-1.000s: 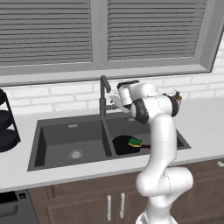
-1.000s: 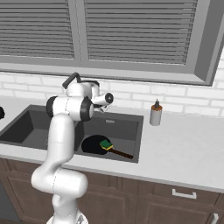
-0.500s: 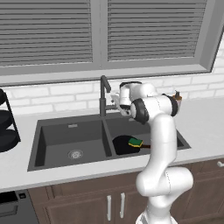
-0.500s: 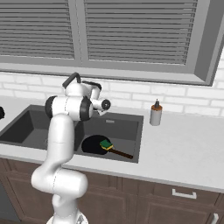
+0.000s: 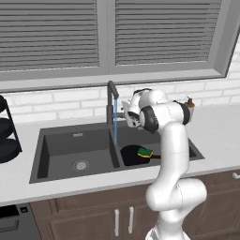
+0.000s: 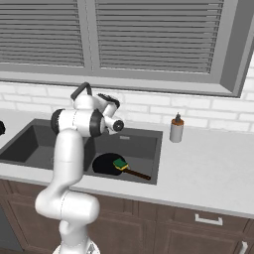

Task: Pick the pan and sponge and place them into the sink. Then turn on the water.

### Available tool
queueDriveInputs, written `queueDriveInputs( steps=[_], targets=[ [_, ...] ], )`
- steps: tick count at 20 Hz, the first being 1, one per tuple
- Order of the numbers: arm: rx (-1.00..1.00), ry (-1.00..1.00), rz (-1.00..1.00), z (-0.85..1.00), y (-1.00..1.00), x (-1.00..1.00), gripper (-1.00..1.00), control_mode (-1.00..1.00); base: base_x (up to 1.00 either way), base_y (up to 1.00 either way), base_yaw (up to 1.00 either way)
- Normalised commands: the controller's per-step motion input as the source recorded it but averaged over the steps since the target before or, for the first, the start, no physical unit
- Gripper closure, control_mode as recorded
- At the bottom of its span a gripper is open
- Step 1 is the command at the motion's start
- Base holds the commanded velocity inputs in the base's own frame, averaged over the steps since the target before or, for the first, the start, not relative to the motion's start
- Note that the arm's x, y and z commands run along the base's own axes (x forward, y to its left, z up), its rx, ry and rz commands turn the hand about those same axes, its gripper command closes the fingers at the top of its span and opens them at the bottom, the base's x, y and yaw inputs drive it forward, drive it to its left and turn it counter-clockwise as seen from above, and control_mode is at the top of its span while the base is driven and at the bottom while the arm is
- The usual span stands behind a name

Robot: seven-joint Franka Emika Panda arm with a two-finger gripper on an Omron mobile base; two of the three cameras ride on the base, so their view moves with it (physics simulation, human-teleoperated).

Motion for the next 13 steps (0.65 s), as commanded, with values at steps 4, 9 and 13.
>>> queueDriveInputs(
  steps=[4,9,13],
  targets=[
    [0.09,0.06,-0.01,-0.15,0.0,0.06,1.0,-1.0,0.0,0.0,0.0],
    [0.0,0.0,0.0,0.0,0.0,0.0,1.0,-1.0,0.0,0.0,0.0],
    [0.0,0.0,0.0,0.0,0.0,0.0,1.0,-1.0,0.0,0.0,0.0]
  ],
)
